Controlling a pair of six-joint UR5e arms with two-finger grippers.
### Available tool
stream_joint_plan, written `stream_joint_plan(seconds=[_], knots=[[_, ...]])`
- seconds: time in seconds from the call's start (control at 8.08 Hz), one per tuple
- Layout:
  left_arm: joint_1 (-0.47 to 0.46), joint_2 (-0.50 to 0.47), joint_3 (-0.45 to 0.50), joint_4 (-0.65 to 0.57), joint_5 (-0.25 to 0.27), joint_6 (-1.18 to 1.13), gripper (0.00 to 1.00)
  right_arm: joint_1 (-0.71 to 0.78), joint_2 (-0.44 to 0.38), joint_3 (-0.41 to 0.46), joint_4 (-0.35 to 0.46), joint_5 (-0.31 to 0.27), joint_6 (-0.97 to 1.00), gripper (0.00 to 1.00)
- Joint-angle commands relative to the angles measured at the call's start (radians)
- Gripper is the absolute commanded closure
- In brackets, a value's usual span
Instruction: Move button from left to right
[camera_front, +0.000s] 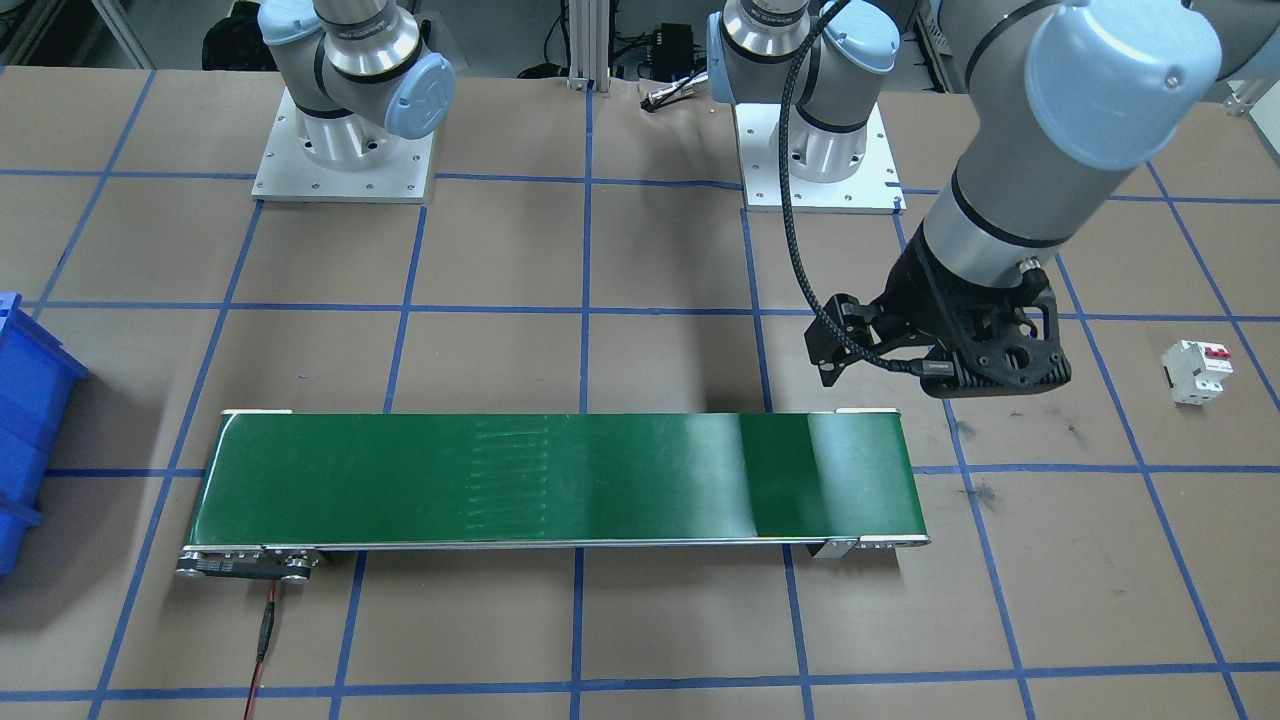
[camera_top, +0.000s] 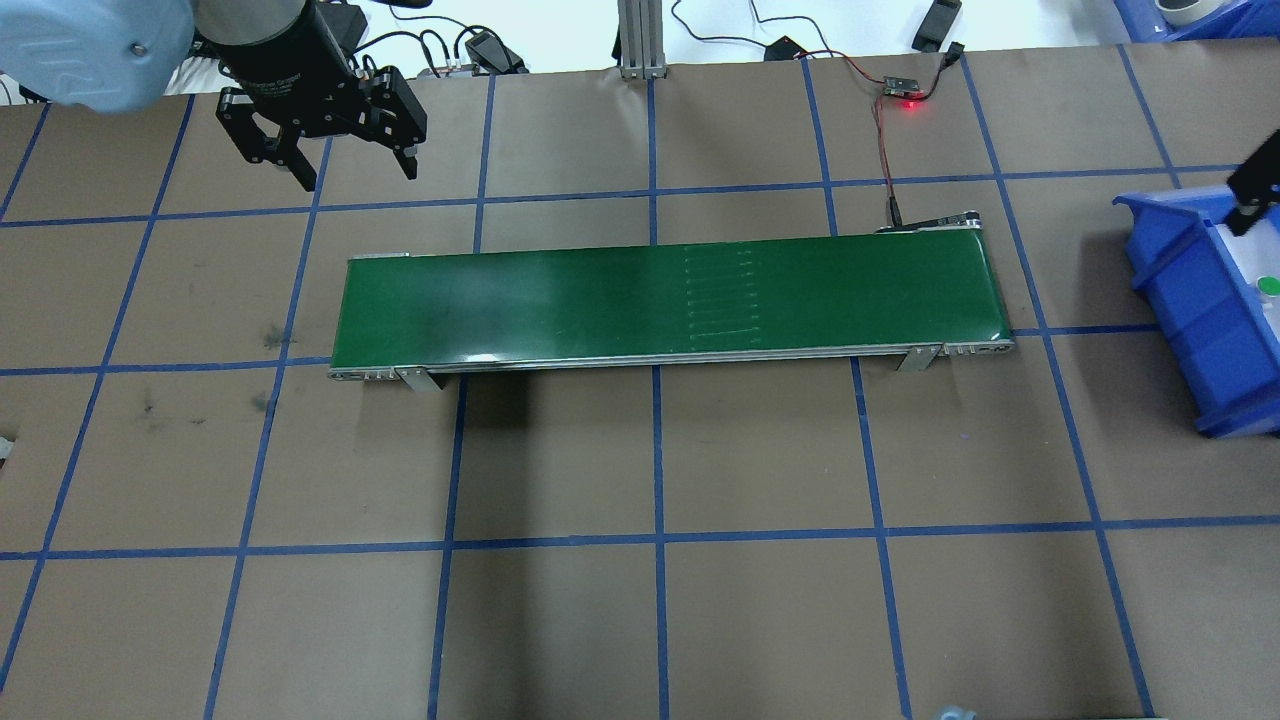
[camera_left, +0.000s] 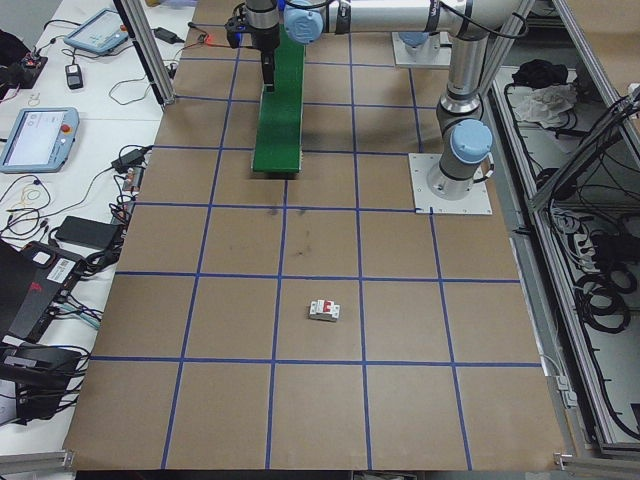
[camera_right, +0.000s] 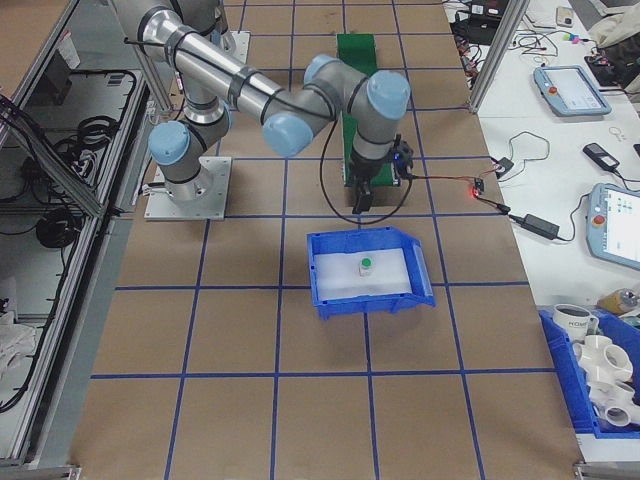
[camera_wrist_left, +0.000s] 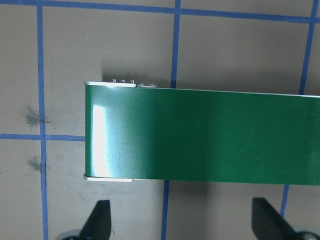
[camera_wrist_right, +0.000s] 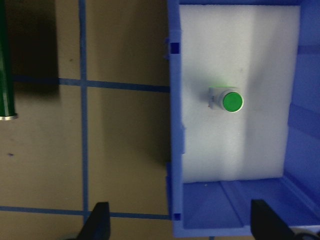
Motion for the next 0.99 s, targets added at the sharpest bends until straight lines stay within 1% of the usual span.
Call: stream_joint_plan(seconds=[0.0, 0.12, 0.5, 0.62, 0.74, 0.87], knots=[[-0.002, 0.02, 0.0, -0.009, 0.052, 0.0, 0.0, 0.263, -0.099, 0.0, 0.094, 0.05, 0.321, 0.0], [-0.003, 0.039, -0.011, -0.014, 0.084, -0.002, 0.0, 0.346, -0.109, 0.0, 0.095, 0.069, 0.424, 0.0], [-0.005, 0.088, -0.025, -0.024, 0.08, -0.005, 0.0, 0.589, -0.136, 0.0, 0.082, 0.071, 0.656, 0.0], [-0.012, 0.094, -0.041, -0.029, 0.077, -0.007, 0.0, 0.606, -0.136, 0.0, 0.063, 0.093, 0.658, 0.0], [-0.011, 0.1, -0.058, -0.029, 0.075, -0.007, 0.0, 0.606, -0.133, 0.003, 0.064, 0.118, 0.65, 0.0], [-0.012, 0.106, -0.067, -0.029, 0.075, -0.007, 0.0, 0.606, -0.133, 0.003, 0.059, 0.109, 0.647, 0.0]])
